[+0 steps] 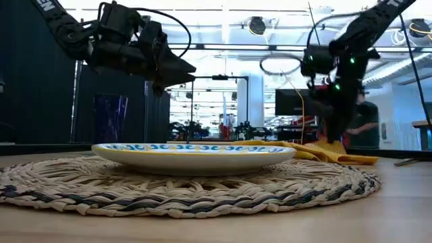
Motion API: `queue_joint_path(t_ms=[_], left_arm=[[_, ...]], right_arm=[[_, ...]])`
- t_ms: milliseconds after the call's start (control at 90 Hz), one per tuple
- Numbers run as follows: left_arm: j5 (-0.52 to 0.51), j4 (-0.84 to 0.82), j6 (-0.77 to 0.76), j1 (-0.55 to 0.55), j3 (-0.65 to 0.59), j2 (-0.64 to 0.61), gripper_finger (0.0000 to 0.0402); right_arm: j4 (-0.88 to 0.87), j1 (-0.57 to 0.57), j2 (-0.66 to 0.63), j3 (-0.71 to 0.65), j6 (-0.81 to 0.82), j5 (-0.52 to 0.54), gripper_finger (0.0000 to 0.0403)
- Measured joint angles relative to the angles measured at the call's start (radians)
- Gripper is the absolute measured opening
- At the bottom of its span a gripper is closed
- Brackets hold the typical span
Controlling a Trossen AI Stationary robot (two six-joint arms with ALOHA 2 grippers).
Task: Set table place
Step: Fold the yellow table napkin
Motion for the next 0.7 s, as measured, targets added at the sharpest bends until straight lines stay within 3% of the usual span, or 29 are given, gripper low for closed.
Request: queue_joint_path(t_ms=[167, 322, 522, 700], left_arm=[[0.000, 0.000, -0.019, -0.009, 0.000, 0.000, 0.0121], [0.000, 0.000, -0.026, -0.042, 0.000, 0.000, 0.0121], [-0.008, 0.000, -0.026, -0.064, 0.000, 0.000, 0.0121], [-0.030, 0.003, -0.027, -0.071, 0.000, 0.000, 0.0121]], right_arm=[[0.017, 0.064, -0.023, 0.097, -0.017, 0.005, 0.0000], [0.156, 0.136, -0.024, 0.156, -0.055, 0.000, 0.0000], [0.342, 0.202, -0.024, 0.186, -0.098, -0.076, 0.0000], [0.407, 0.233, -0.024, 0.212, -0.120, -0.115, 0.0000]])
